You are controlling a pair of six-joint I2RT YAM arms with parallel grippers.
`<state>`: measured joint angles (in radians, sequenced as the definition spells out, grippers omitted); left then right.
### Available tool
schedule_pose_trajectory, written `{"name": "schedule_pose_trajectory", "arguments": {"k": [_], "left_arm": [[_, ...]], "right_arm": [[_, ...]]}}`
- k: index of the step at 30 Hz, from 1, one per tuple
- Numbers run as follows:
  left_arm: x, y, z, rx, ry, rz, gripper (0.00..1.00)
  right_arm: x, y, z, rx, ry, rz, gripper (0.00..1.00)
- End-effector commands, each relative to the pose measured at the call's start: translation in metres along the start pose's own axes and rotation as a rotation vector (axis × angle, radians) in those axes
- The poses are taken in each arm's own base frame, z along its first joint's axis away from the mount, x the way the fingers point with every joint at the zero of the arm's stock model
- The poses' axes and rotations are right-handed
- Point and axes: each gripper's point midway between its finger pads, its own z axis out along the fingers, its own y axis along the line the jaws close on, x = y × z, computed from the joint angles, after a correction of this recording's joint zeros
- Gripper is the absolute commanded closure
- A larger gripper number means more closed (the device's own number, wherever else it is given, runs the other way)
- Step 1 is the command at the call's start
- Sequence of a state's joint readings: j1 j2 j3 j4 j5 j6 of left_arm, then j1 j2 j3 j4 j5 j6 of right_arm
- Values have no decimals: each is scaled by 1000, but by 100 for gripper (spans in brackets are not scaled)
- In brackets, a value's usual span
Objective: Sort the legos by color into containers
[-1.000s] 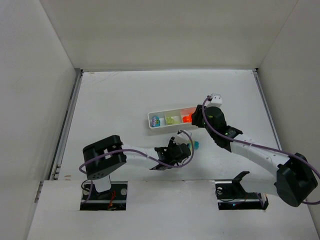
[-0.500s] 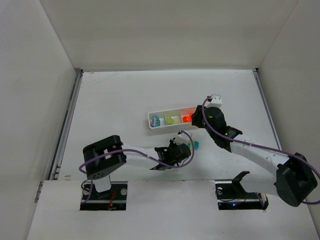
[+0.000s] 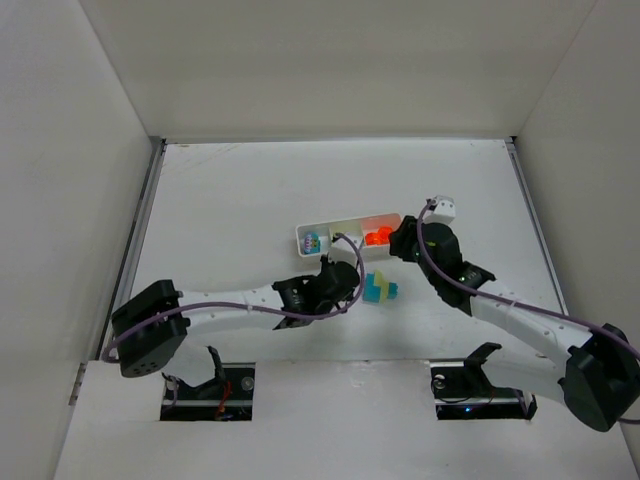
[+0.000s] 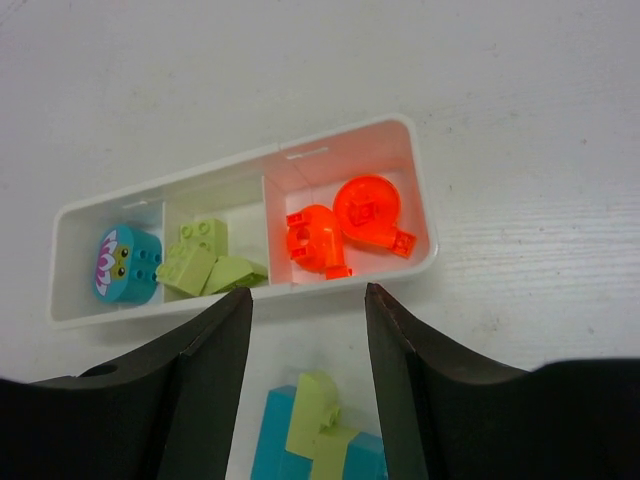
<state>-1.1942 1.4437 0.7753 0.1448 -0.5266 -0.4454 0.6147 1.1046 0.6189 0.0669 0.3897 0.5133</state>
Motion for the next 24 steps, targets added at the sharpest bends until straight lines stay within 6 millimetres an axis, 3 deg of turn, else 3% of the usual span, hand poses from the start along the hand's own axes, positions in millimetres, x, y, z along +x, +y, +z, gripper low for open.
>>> {"name": "schedule_pose_trajectory", "arguments": {"k": [1, 5, 9, 12, 16, 20, 24], "left_arm": [[-59, -8, -3, 44, -109, -87, 85], [-99, -16, 20, 71, -150, -112, 85], [-120, -18, 60, 59, -146, -98, 84], [-126, -24, 88, 60, -128, -75, 84], [-125, -28, 114, 53, -97, -66, 81], [-125, -28, 129, 42, -90, -63, 76], [-126, -27, 137, 35, -88, -65, 64]], "right_arm": [[-1, -12, -6, 33, -36, 62, 45], [7, -28, -12, 67, -45, 113, 46], [14, -35, -19, 67, -52, 149, 46], [15, -40, -23, 88, -58, 150, 46], [28, -27, -29, 59, -25, 119, 46], [45, -16, -36, 28, 20, 113, 46], [59, -14, -41, 23, 59, 103, 43]]}}
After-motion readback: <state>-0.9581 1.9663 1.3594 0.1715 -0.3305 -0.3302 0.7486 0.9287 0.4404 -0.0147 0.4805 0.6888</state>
